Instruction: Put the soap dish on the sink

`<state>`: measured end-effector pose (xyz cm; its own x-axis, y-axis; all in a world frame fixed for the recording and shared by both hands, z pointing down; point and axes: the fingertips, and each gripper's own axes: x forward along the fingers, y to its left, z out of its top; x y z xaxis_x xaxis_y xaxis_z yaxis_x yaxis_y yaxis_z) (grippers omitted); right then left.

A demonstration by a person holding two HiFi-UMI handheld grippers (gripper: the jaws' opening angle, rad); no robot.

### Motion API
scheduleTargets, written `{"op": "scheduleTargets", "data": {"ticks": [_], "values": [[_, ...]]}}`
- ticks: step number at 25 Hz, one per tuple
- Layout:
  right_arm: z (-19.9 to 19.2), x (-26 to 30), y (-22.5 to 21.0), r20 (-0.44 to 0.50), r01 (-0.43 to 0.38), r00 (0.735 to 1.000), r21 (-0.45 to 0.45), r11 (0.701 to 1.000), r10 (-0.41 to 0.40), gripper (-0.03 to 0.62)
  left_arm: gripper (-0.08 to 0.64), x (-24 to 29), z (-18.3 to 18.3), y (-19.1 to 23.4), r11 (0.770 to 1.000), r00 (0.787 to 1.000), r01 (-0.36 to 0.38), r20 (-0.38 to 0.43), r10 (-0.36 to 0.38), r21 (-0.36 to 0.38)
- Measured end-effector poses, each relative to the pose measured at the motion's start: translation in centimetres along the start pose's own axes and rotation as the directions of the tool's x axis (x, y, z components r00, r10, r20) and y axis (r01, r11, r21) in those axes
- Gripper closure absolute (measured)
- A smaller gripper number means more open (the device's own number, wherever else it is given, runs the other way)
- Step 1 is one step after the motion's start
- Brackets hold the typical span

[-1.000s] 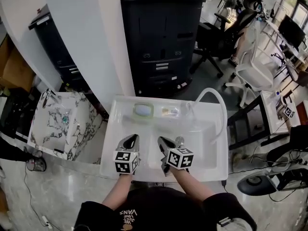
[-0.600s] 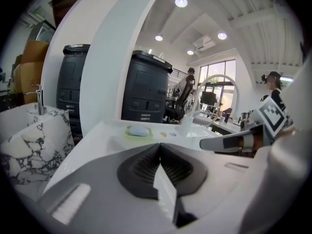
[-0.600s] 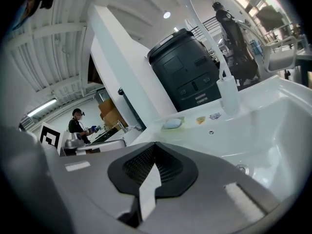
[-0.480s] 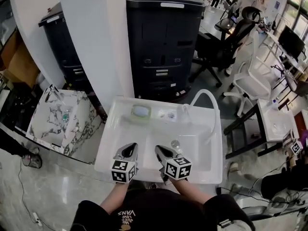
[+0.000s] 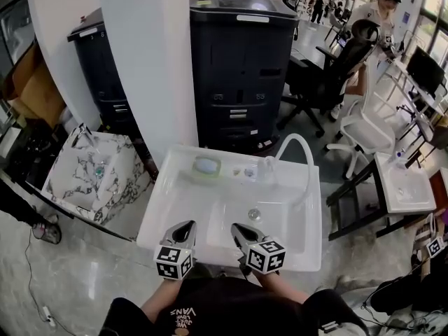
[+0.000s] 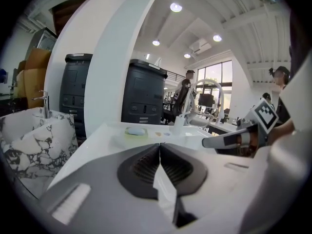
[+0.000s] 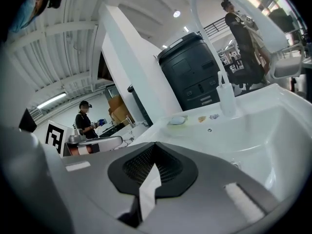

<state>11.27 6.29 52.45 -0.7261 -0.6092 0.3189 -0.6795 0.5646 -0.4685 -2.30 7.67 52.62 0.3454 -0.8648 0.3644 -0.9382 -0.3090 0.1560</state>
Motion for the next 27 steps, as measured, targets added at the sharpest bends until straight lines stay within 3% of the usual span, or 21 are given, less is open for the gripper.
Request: {"op": "scheduleTargets", "data": {"ticks": [14,27], "values": [[-1.4,-1.1,0.7,-0.02,-0.015,1.0,-0.024,1.0,0.014,0.589,0.506,-1.5,-2.0,-1.4,1.0,1.0,0.001,-0.009,-0.002,-0.03],[-2.0,-0.9,1.1,-0.019,-0.006,1.0,-0.018,1.0,0.006,0.589,0.506,-2.2,-2.5,-1.6,1.0,1.0,-0.002,-0.005,0.002,-0.015]]}}
